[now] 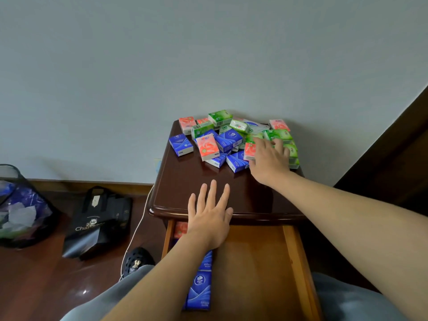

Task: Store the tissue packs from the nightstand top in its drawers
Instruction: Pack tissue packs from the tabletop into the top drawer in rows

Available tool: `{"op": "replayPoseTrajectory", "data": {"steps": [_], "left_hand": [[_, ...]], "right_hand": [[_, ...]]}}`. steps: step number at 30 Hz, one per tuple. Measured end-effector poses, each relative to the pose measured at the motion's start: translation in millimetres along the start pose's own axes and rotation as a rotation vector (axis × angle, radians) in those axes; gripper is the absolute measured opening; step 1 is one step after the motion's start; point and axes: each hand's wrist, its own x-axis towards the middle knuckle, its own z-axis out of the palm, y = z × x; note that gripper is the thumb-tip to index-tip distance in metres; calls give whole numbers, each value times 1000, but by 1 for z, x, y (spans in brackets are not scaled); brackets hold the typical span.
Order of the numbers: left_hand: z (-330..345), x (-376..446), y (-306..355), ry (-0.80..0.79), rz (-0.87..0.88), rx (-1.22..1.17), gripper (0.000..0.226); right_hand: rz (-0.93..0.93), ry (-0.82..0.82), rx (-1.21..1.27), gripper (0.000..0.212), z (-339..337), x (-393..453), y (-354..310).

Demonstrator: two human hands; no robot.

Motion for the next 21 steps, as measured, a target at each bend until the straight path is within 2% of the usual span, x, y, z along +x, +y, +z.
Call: {"op": "replayPoseTrajectory", "data": {"steps": [5, 7, 9, 11, 13, 16, 19, 21], "left_hand": [[1, 0, -1, -3, 10, -12, 61], [0, 0, -1, -3, 11, -17, 61], [-2, -1, 0, 2, 9, -26, 62], [-3, -4, 0, 24, 9, -46, 61], [-1, -11, -2, 88, 30, -73, 59], [-2, -18, -7, 287, 54, -192, 52], [-13, -7, -7, 495, -101, -432, 40], [-25, 8, -7, 538, -228, -589, 43]], "right_hand": [[-112, 158, 34, 70, -5, -11, 7], [-204, 231, 229, 64, -3, -27, 3], [-243, 182, 506, 60, 4, -48, -3], [-147, 80, 714, 61, 12, -67, -7], [44, 27, 866, 64, 18, -81, -8], [229, 30, 1018, 64, 22, -89, -6], [249, -56, 1102, 61, 19, -87, -3], [243, -78, 1127, 59, 16, -85, -2]]}}
